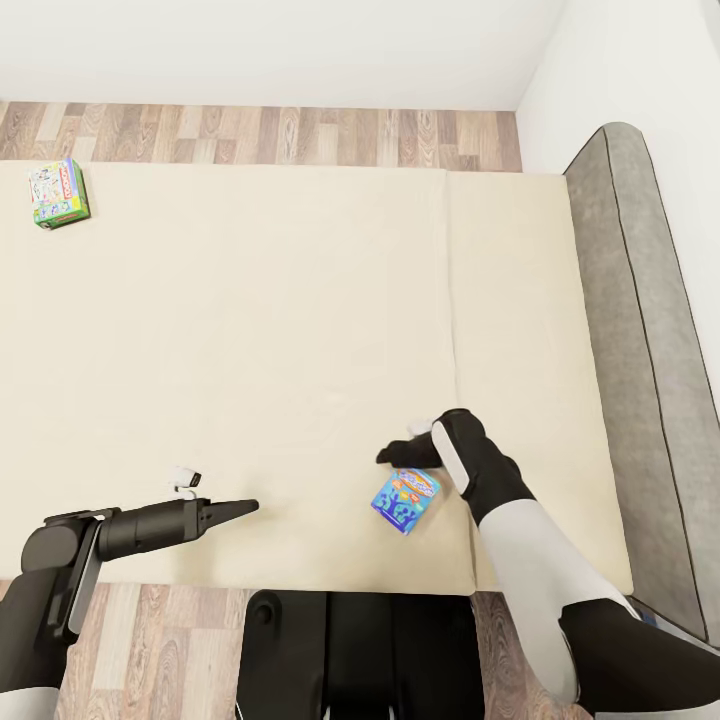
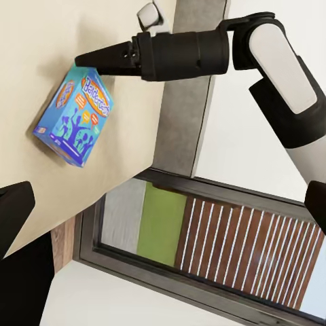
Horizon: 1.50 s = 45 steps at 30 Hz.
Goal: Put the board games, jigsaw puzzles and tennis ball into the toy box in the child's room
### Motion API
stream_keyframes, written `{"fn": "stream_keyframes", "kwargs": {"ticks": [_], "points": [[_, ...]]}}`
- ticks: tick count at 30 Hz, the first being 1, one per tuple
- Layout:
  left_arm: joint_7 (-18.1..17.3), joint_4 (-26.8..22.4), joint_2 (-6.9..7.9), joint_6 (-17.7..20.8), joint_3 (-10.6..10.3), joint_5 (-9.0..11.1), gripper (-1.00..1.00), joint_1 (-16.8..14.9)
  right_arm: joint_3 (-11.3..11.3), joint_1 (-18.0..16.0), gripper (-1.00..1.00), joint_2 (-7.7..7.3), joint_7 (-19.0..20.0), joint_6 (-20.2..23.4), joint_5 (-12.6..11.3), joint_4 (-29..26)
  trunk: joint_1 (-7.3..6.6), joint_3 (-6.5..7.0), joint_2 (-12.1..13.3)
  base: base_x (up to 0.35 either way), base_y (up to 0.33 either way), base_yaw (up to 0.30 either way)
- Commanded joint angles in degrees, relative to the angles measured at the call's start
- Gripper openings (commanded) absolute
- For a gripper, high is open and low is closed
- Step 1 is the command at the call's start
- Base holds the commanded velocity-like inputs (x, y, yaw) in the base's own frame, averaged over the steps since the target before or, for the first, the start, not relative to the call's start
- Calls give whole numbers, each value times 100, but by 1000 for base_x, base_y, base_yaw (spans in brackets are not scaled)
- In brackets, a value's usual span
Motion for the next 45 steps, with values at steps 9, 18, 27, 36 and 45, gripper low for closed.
{"fn": "stream_keyframes", "kwargs": {"ticks": [9, 18, 27, 36, 45], "points": [[-27, -2, 2, 61, 3, -5, 100, -1, 4, -8, 100, -27, 120, 21, 36, -94, 3, -6, -9, 0, 0, 0], [-24, -2, 2, 61, 5, -5, 100, -1, 2, -44, 100, -176, 141, 21, -2, -105, 3, -6, -9, 0, 0, 0], [-21, -2, 2, 53, -3, -5, 100, -1, 2, -47, 100, -221, 143, 21, 42, -112, 3, -6, -9, 0, 0, 0], [-20, 3, 3, 52, -2, -7, 100, -1, 17, -31, 100, -225, 143, 21, 32, -113, 3, -6, -9, 0, 0, 0], [-19, 6, 8, 52, -1, -8, 100, -1, 69, 6, 100, -225, 143, 21, -4, -105, 3, -6, -9, 0, 0, 0]]}}
